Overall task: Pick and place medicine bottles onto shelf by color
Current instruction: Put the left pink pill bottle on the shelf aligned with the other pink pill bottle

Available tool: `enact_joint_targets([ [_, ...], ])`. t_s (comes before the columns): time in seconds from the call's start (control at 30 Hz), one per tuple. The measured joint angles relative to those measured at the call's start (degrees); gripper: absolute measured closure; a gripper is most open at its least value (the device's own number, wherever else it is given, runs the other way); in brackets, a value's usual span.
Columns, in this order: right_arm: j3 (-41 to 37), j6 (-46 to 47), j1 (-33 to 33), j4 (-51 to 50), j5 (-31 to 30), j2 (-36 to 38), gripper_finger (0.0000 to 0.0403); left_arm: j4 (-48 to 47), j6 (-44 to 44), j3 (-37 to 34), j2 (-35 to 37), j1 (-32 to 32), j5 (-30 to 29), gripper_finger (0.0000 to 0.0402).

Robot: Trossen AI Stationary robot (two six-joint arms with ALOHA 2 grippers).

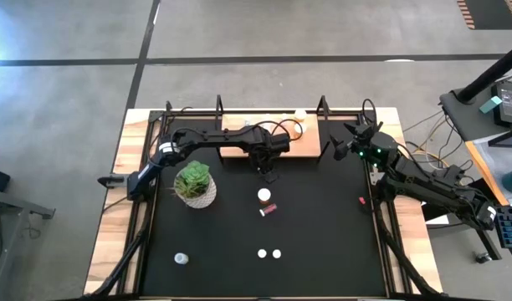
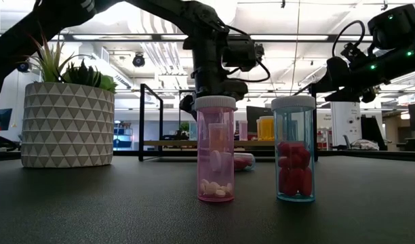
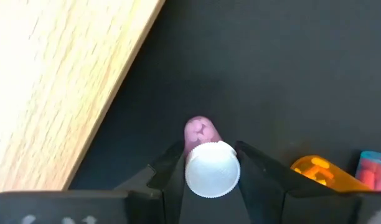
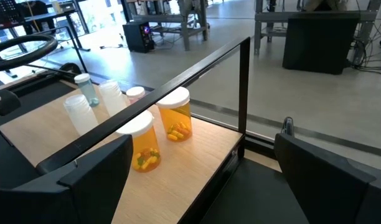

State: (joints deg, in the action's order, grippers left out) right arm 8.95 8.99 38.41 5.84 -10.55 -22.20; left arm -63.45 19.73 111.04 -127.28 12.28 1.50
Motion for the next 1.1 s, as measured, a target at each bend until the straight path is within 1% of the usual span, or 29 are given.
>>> enact_joint_targets([
  [0.27, 0.0, 0.0, 0.0, 0.0, 0.0, 0.0, 0.0023, 0.5, 0.6, -0.1, 0.2, 0.3, 0.0, 0.0225],
  [0.37, 0.0, 0.0, 0.0, 0.0, 0.0, 0.0, 0.0023, 0.2, 0.7, 0.3, 1.3, 0.3, 0.0, 0.0214],
  [0.6, 0.0, 0.0, 0.0, 0.0, 0.0, 0.0, 0.0023, 0.9, 0.7, 0.3, 8.0, 0.8, -0.1, 0.0212],
  [0.83, 0.0, 0.0, 0.0, 0.0, 0.0, 0.0, 0.0023, 5.4, 0.8, 0.1, 15.3, 0.8, -0.3, 0.0212],
  [1.1, 0.0, 0.0, 0.0, 0.0, 0.0, 0.0, 0.0023, 10.4, 0.5, 0.0, 22.0, 0.8, -0.3, 0.0212],
])
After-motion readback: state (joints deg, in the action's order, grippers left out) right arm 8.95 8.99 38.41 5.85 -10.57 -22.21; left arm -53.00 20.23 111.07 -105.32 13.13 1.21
